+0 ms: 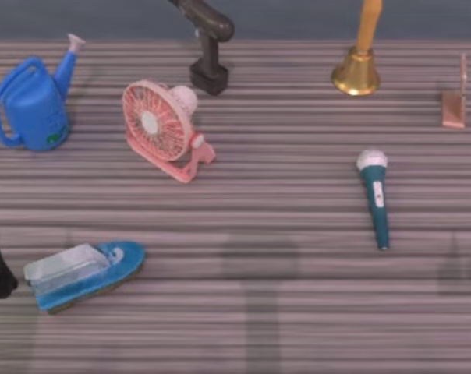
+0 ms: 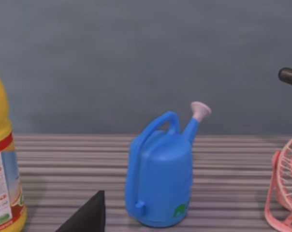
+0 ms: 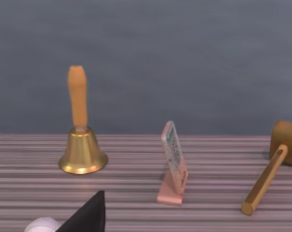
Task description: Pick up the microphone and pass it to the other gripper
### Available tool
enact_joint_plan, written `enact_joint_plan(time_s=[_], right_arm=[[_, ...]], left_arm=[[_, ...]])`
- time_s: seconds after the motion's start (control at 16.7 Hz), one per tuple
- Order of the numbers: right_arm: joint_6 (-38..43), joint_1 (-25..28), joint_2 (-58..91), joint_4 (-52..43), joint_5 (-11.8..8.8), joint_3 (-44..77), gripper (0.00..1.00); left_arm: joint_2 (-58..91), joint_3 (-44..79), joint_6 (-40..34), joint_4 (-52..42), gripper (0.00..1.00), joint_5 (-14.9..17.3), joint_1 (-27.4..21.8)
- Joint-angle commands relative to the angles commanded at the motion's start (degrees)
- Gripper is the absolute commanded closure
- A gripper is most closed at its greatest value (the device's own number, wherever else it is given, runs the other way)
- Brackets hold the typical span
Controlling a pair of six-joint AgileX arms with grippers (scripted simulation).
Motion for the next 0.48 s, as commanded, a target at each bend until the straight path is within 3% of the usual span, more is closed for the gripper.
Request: enact_joint_plan(time_s=[0.24, 0.48], right_arm=[[0.5, 0.5, 1.8, -1.1, 0.0, 1.7, 0.00], [3.5, 3.2, 12.6, -7.0, 0.3, 11.4, 0.00]], left_arm=[[0.0, 0.0, 0.0, 0.0, 0.00, 0.0, 0.0], [0.0, 0.0, 0.0, 0.0, 0.00, 0.0, 0.0]])
